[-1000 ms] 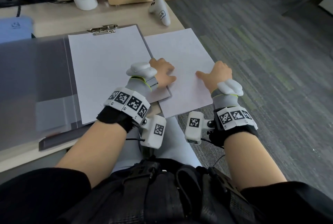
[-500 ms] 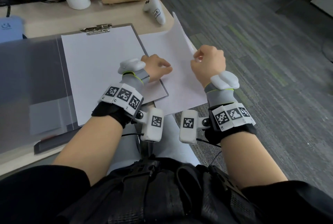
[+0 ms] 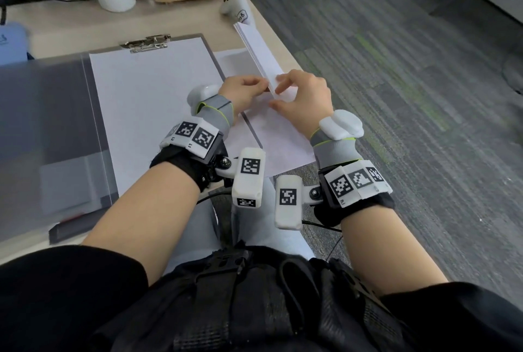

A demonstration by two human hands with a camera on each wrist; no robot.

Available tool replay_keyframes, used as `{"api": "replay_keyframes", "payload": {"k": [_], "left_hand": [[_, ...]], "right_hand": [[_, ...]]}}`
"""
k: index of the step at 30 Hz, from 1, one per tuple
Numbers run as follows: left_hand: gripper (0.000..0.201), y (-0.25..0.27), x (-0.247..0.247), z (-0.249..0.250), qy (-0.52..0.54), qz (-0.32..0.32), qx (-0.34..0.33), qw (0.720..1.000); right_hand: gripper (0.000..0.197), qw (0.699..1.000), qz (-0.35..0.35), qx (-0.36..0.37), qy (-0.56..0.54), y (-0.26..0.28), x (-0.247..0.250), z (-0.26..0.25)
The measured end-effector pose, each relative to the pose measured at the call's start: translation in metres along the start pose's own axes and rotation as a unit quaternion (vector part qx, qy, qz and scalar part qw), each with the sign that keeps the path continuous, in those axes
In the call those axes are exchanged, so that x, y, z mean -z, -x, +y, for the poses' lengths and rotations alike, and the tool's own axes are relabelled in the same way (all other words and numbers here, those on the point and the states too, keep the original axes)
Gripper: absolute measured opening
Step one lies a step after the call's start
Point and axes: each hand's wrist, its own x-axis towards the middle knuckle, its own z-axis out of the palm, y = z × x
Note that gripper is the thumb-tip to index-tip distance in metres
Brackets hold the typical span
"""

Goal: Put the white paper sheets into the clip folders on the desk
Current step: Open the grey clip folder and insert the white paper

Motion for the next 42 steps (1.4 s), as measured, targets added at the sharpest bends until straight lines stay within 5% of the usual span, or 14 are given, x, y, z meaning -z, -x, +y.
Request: {"api": "replay_keyframes", "payload": {"k": [19, 24, 30, 33, 38, 42], "left_hand": [[0.019, 0.003, -0.007, 0.009, -0.001, 0.026, 0.040, 0.999], [0.024, 0.003, -0.007, 0.008, 0.014, 0.026, 0.045, 0.999], [0.017, 0.007, -0.006, 0.015, 0.017, 0.033, 0.048, 0.998], [0.017, 0.010, -0.007, 0.021, 0.029, 0.022, 0.041, 0.998], [0.013, 0.022, 0.000, 0.028, 0.059, -0.015, -0.010, 0.998], [0.022, 0.028, 0.016, 0.033, 0.088, 0.048, -0.028, 0.995]], "right_hand": [[0.014, 0.995, 0.007, -0.027, -0.093, -0.002, 0.005, 0.005], [0.021, 0.993, 0.061, -0.080, 0.053, -0.009, 0.019, 0.017], [0.062, 0.994, -0.055, -0.054, 0.083, 0.004, 0.017, 0.006], [0.058, 0.985, -0.094, -0.051, 0.132, 0.009, 0.007, -0.001], [0.035, 0.972, -0.043, -0.107, 0.205, 0.011, 0.009, -0.008], [0.038, 0.980, 0.022, -0.102, 0.171, 0.010, 0.023, -0.024]]}}
